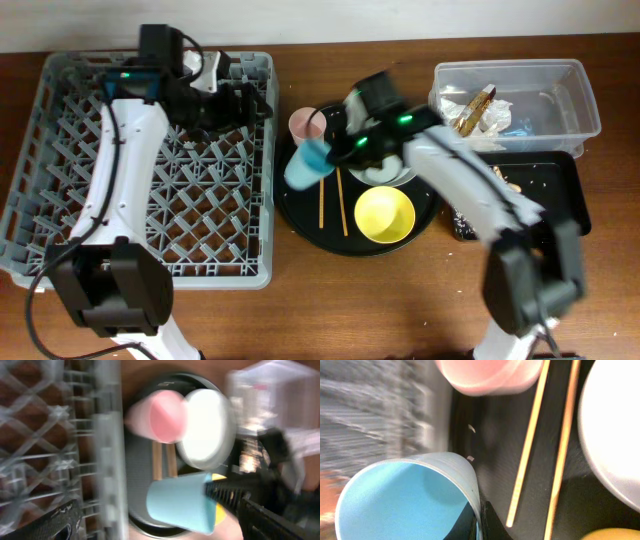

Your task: Sort waste into correct bins and load items into the dishwasher rack

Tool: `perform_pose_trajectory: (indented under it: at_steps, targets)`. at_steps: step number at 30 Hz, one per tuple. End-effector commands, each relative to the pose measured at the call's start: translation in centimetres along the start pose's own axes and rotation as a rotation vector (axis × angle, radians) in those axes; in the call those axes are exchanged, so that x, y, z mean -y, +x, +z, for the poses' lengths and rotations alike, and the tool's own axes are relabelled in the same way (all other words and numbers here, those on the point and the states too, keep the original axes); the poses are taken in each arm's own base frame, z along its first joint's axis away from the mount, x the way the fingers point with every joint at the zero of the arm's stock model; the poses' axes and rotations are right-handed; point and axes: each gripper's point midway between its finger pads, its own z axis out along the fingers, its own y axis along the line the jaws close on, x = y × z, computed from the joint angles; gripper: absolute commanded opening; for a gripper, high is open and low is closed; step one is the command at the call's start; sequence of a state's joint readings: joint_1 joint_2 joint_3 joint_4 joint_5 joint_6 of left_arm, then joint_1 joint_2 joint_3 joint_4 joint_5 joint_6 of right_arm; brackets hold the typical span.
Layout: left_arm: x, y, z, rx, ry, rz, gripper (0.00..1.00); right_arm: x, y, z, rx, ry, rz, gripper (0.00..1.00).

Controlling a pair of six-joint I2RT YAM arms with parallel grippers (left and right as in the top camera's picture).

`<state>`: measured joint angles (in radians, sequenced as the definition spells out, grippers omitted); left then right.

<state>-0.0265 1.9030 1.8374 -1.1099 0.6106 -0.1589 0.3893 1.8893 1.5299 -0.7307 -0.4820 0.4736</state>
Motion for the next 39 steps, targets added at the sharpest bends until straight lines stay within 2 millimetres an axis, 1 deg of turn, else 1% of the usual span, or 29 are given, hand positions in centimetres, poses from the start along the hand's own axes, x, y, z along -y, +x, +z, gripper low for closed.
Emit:
perform_pose_trajectory:
  at_steps: [1, 2, 3, 5, 6, 8, 9, 10, 11, 13, 14, 15, 16, 18, 19, 22, 25, 27, 28, 30, 31, 32, 34, 36, 38, 39]
  targets:
    - [7.5, -0.3, -5.4, 0.061, 0.603, 0.222, 0.99, -3.8, -3.2, -10.3, 0.140, -0.321, -0.097, 0.04]
    - [9.0, -0.3, -7.6, 0.109, 0.756, 0.301, 0.99, -4.4, -3.9, -12.6, 0.167, -0.433, -0.145, 0.04]
    - [9.4, -0.4, -8.6, 0.138, 0.816, 0.339, 0.99, -5.2, -4.3, -14.0, 0.181, -0.525, -0.190, 0.04]
    - [10.5, -0.1, -9.8, 0.170, 0.913, 0.391, 0.99, -6.6, -5.3, -15.8, 0.226, -0.637, -0.284, 0.04]
    - [10.9, 0.0, -9.7, 0.162, 0.919, 0.394, 0.99, -7.2, -5.6, -15.9, 0.244, -0.648, -0.310, 0.04]
    - [11.9, 0.6, -9.1, 0.137, 0.934, 0.406, 0.99, -9.2, -5.7, -16.1, 0.263, -0.688, -0.371, 0.04]
    - [13.1, 1.3, -8.4, 0.106, 0.952, 0.422, 0.99, -11.0, -5.5, -15.9, 0.273, -0.712, -0.421, 0.04]
    - [13.7, 1.7, -8.1, 0.091, 0.960, 0.430, 0.99, -12.0, -5.4, -15.6, 0.282, -0.712, -0.432, 0.04]
    - [14.1, 1.9, -7.9, 0.081, 0.966, 0.434, 0.99, -12.4, -5.5, -15.2, 0.290, -0.698, -0.431, 0.04]
    - [14.6, 2.3, -7.7, 0.068, 0.973, 0.440, 0.98, -14.2, -4.8, -14.6, 0.295, -0.713, -0.480, 0.04]
    - [14.8, 2.4, -7.6, 0.062, 0.976, 0.442, 0.98, -14.6, -4.9, -14.2, 0.307, -0.702, -0.485, 0.04]
    - [15.0, 2.6, -7.5, 0.054, 0.980, 0.439, 0.97, -14.6, -5.1, -13.7, 0.317, -0.683, -0.477, 0.04]
    - [15.3, 2.8, -7.3, 0.044, 0.983, 0.438, 0.93, -14.3, -5.6, -12.7, 0.318, -0.664, -0.449, 0.04]
    - [15.4, 2.9, -7.2, 0.039, 0.986, 0.439, 0.89, -13.8, -6.2, -11.5, 0.313, -0.659, -0.429, 0.04]
    - [15.5, 3.0, -7.2, 0.035, 0.987, 0.437, 0.82, -13.5, -6.8, -10.7, 0.317, -0.662, -0.415, 0.04]
    - [15.6, 3.1, -7.1, 0.031, 0.988, 0.435, 0.80, -13.4, -7.7, -9.9, 0.331, -0.673, -0.395, 0.04]
    - [15.6, 3.1, -7.1, 0.031, 0.988, 0.436, 0.73, -13.1, -7.7, -9.9, 0.328, -0.667, -0.386, 0.04]
    - [15.6, 3.1, -7.1, 0.032, 0.988, 0.436, 0.70, -12.8, -7.5, -9.5, 0.309, -0.658, -0.367, 0.18]
    - [15.5, 3.0, -7.2, 0.034, 0.987, 0.435, 0.67, -12.7, -7.4, -9.4, 0.304, -0.655, -0.363, 0.18]
    - [14.7, 2.4, -7.6, 0.056, 0.975, 0.424, 0.66, -12.3, -7.0, -9.0, 0.276, -0.642, -0.336, 0.17]
    - [14.2, 2.1, -7.8, 0.068, 0.968, 0.418, 0.66, -12.2, -6.9, -8.9, 0.267, -0.639, -0.329, 0.16]
    - [13.6, 1.7, -8.2, 0.085, 0.959, 0.410, 0.67, -12.0, -6.7, -8.7, 0.255, -0.634, -0.318, 0.10]
    - [12.4, 1.0, -8.8, 0.115, 0.942, 0.396, 0.68, -12.0, -6.6, -8.6, 0.248, -0.632, -0.312, 0.07]
    - [11.8, 0.7, -9.1, 0.128, 0.934, 0.389, 0.68, -12.0, -6.6, -8.6, 0.249, -0.632, -0.312, 0.06]
    - [11.8, 0.6, -9.1, 0.133, 0.934, 0.398, 0.68, -12.0, -6.6, -8.6, 0.248, -0.632, -0.312, 0.07]
    - [11.8, 0.5, -9.1, 0.139, 0.931, 0.407, 0.68, -11.9, -6.7, -8.7, 0.251, -0.631, -0.314, 0.12]
